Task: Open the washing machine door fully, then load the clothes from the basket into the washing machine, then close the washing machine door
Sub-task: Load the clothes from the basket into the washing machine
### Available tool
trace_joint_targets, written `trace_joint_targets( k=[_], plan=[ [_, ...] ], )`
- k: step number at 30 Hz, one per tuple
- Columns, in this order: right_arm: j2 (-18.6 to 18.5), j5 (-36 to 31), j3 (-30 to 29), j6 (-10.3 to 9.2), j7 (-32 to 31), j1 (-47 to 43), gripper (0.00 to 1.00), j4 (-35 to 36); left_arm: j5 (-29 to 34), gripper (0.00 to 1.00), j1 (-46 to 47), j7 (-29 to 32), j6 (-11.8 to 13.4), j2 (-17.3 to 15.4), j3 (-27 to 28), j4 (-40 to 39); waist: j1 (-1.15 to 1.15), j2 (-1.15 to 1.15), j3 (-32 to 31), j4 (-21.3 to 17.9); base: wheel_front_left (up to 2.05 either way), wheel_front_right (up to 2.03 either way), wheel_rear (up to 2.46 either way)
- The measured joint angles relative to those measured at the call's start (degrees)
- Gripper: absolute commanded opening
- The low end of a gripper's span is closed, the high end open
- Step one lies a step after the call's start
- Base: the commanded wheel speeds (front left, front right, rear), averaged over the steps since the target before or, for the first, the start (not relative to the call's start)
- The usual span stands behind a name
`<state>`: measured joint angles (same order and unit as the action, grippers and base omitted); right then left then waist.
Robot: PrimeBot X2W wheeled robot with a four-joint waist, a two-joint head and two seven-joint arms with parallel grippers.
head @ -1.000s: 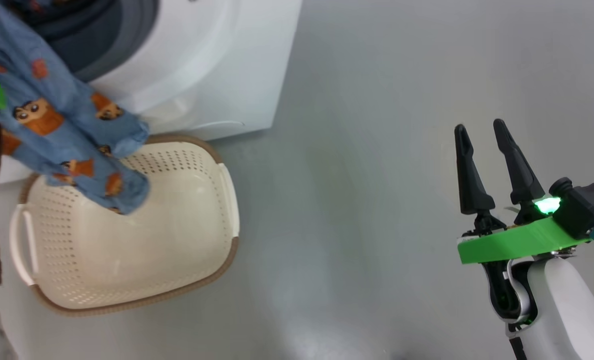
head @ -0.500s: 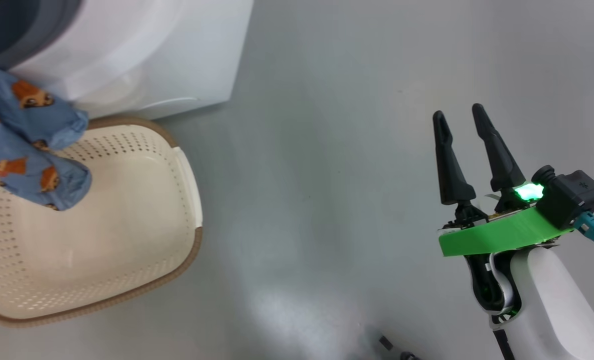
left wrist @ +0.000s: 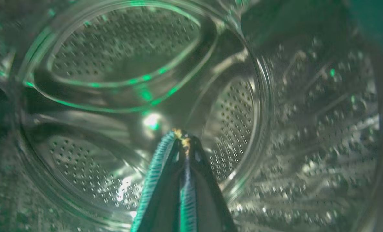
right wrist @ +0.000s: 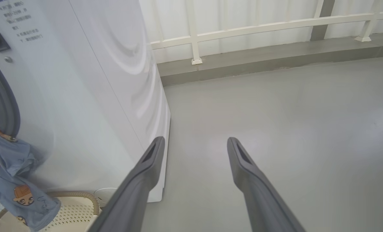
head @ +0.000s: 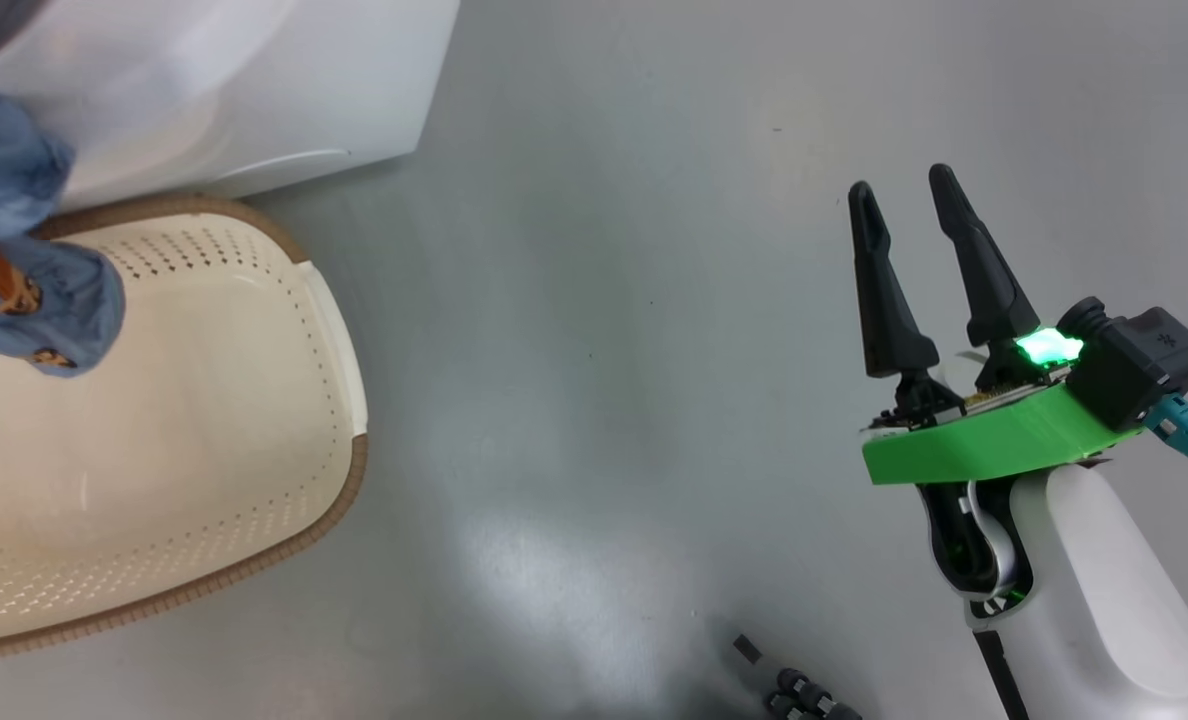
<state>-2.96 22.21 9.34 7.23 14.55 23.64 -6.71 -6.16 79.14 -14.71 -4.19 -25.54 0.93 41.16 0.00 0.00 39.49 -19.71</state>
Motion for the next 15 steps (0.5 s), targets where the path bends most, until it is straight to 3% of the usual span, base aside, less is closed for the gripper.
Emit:
trace_joint_targets(
  k=[3, 6, 9, 15],
  plan=[
    [0.14, 0.01, 0.09, 0.0, 0.0, 0.79, 1.0, 0.24, 0.24, 0.0, -1.57, -0.01, 0.44, -0.01, 1.56, -3.91, 0.0, 0.0, 0.51, -0.11, 0.0, 0.0, 0.0],
    [0.19, 0.65, 0.36, 0.0, 0.0, 0.77, 1.0, 0.26, 0.16, 0.0, -4.38, -0.01, 0.58, 0.31, 2.65, -0.03, 0.0, 0.0, 0.42, -0.1, 0.0, 0.0, 0.0],
    [0.23, 1.02, 0.79, 0.0, 0.0, 0.75, 1.0, 0.24, -1.26, 0.27, -5.56, 0.01, -0.08, 1.41, 3.67, 7.48, 0.0, 0.0, -0.02, 0.05, 0.0, 0.0, 0.0],
    [0.25, 1.03, 0.97, 0.0, 0.0, 0.74, 1.0, 0.02, -0.7, 0.18, -4.27, 0.0, -0.86, 1.27, 2.54, 15.93, 0.0, 0.0, -0.79, 0.4, 0.0, 0.0, 0.0]
  ],
)
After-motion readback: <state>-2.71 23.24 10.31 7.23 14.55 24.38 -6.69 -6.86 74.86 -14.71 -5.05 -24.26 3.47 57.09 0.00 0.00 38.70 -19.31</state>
